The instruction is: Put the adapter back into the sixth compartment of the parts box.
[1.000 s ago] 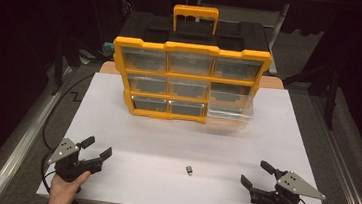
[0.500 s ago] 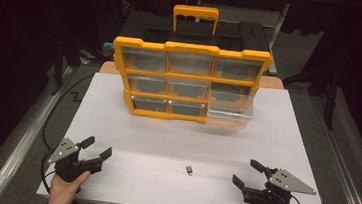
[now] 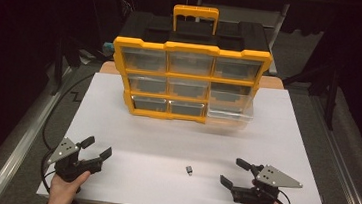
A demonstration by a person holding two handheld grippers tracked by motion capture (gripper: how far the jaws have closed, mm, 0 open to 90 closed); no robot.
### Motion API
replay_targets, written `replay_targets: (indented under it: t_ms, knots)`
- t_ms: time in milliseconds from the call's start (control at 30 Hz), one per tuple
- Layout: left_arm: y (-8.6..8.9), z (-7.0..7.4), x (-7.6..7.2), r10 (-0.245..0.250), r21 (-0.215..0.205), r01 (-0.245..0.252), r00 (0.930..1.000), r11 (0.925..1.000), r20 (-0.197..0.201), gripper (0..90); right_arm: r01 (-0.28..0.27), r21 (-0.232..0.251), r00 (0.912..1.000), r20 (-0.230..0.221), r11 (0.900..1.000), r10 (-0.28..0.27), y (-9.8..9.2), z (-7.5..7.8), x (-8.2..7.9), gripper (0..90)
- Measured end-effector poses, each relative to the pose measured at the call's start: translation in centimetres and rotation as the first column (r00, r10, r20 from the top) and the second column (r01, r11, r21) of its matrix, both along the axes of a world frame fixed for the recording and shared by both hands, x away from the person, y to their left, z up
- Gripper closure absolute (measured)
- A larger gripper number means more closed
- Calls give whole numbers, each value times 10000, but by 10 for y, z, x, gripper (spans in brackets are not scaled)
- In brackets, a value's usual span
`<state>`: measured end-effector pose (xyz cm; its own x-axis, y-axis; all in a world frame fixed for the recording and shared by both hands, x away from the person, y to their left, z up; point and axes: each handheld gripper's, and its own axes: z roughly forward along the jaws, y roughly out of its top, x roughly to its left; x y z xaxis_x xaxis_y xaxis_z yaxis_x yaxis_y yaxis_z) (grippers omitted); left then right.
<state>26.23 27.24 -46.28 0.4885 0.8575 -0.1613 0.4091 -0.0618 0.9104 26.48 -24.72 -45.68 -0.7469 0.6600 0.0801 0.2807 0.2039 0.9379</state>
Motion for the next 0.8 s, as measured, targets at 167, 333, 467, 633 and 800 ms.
replay_targets:
  t_ms: [167, 333, 467, 633, 800]
  knots:
    - [0, 0, 0, -20, 7, 20, 10000, 10000, 10, 225, -132, 395, 9996, -227, 9991, 141, 5, 0, 2, 193]
    - [0, 0, 0, -25, -1, 25, 10000, 10000, 23, 225, -165, 560, 9997, -142, 9983, 173, 8, 3, 3, 177]
    - [0, 0, 0, -29, -7, 29, 10000, 10000, 28, 226, -201, 606, 9996, -193, 9980, 213, 14, 3, 6, 157]
    - [0, 0, 0, -30, -10, 30, 10000, 10000, 31, 226, -462, 549, 9982, -359, 9974, 482, 21, 4, 8, 165]
    - [0, 0, 0, -30, -13, 30, 10000, 10000, 35, 226, -903, 481, 9944, -498, 9948, 927, 33, 3, 12, 174]
